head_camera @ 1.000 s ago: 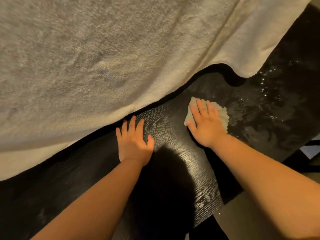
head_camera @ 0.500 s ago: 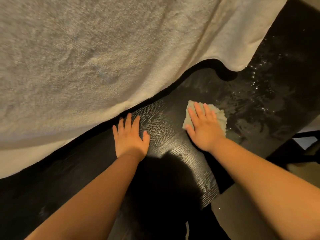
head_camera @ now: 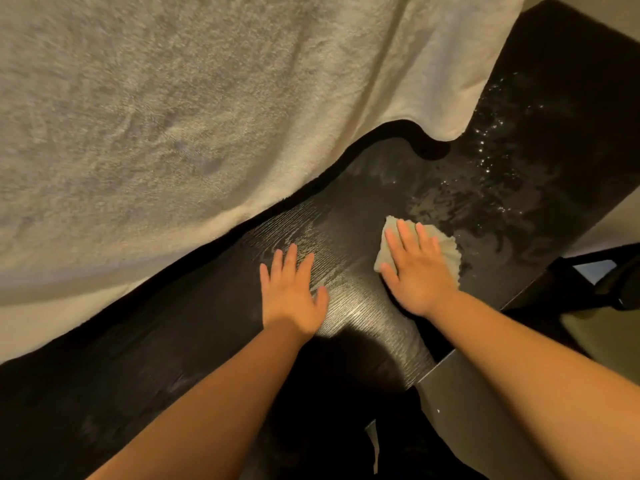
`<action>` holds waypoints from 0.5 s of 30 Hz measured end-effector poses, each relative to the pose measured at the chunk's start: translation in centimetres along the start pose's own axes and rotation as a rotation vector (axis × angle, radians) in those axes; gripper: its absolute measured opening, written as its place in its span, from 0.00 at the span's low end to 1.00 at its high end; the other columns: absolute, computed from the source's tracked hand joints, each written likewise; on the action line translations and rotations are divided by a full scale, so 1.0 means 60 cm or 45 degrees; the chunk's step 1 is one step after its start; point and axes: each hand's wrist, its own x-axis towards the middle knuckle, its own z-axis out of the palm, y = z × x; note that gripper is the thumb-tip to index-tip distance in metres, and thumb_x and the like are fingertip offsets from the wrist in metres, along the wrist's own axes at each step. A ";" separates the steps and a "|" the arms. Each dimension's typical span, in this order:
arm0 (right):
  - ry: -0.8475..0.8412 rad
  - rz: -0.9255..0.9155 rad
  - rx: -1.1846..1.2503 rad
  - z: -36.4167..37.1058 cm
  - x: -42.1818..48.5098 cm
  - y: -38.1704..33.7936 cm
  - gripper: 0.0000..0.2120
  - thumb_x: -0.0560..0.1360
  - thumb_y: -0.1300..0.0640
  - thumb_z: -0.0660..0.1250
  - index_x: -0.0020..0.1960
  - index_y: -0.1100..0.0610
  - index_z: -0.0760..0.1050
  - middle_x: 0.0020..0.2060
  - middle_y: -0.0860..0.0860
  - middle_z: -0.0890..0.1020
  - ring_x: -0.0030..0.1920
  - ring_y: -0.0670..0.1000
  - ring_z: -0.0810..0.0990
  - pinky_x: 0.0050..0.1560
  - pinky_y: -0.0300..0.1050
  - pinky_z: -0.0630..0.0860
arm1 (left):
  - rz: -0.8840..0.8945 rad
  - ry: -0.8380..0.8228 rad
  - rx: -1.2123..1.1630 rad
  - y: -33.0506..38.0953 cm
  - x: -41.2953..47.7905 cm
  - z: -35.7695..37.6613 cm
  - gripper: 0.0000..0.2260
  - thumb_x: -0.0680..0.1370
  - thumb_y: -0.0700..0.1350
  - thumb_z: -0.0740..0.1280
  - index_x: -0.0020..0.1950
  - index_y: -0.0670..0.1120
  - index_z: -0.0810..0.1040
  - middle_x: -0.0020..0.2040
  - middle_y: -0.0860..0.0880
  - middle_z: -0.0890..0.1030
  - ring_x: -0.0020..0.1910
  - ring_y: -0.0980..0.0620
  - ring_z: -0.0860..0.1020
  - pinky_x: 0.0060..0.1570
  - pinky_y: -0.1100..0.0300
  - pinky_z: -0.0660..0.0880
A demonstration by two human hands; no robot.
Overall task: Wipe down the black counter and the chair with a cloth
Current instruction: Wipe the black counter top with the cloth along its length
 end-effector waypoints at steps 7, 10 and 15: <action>-0.082 -0.430 -0.001 0.045 -0.152 -0.007 0.35 0.82 0.34 0.54 0.85 0.45 0.51 0.85 0.47 0.50 0.84 0.57 0.45 0.82 0.60 0.46 | 0.170 -0.055 0.096 0.076 -0.023 0.024 0.34 0.80 0.63 0.50 0.86 0.55 0.56 0.87 0.46 0.50 0.86 0.41 0.45 0.81 0.34 0.44; -0.038 -0.295 -0.053 0.020 -0.102 0.056 0.35 0.82 0.31 0.47 0.85 0.45 0.48 0.85 0.48 0.50 0.84 0.57 0.45 0.82 0.62 0.47 | 0.181 -0.040 0.092 0.078 -0.024 0.030 0.34 0.80 0.64 0.49 0.86 0.56 0.55 0.87 0.46 0.48 0.86 0.41 0.44 0.81 0.35 0.42; -0.049 0.038 -0.013 -0.013 -0.048 0.072 0.37 0.80 0.34 0.38 0.85 0.48 0.39 0.84 0.49 0.40 0.83 0.57 0.36 0.78 0.54 0.31 | 0.163 -0.020 0.055 0.081 -0.023 0.031 0.34 0.79 0.64 0.51 0.85 0.55 0.57 0.87 0.46 0.50 0.86 0.42 0.45 0.82 0.36 0.43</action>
